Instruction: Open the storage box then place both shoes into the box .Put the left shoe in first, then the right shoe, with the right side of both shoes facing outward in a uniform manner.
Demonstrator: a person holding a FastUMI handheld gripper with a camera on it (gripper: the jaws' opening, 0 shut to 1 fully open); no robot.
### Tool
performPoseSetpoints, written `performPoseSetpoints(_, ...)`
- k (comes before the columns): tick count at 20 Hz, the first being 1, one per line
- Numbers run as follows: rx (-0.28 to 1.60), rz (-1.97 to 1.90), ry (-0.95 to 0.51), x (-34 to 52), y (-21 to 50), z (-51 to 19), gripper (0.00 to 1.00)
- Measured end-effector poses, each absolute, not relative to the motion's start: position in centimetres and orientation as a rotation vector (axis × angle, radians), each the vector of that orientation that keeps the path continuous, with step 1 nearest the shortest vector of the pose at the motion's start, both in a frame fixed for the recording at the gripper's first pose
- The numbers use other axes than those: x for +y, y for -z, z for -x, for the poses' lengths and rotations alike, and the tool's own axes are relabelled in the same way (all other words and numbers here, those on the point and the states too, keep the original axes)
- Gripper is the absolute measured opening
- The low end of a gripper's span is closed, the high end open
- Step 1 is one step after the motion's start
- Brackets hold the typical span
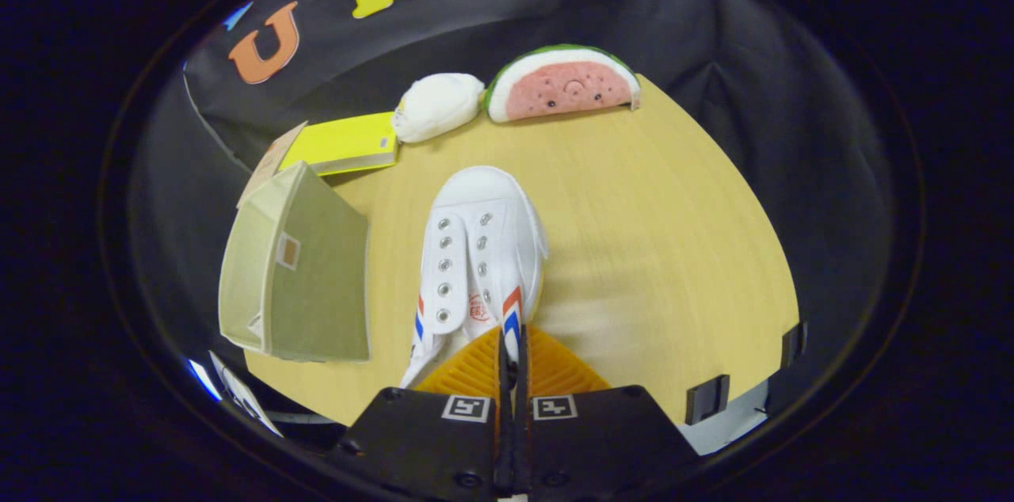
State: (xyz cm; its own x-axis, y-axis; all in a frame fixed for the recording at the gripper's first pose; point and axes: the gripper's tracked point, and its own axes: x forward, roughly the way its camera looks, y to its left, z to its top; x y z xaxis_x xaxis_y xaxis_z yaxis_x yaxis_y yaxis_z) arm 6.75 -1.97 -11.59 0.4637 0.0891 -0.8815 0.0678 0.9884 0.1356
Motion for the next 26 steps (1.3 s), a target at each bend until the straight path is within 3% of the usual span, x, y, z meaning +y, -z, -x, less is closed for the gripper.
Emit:
performPoseSetpoints(14,0.907,-0.114,-0.120,13.2,1.9,-9.7,0.06)
performPoseSetpoints(26,0.944,-0.036,-0.162,23.0,8.9,-11.3,0.06)
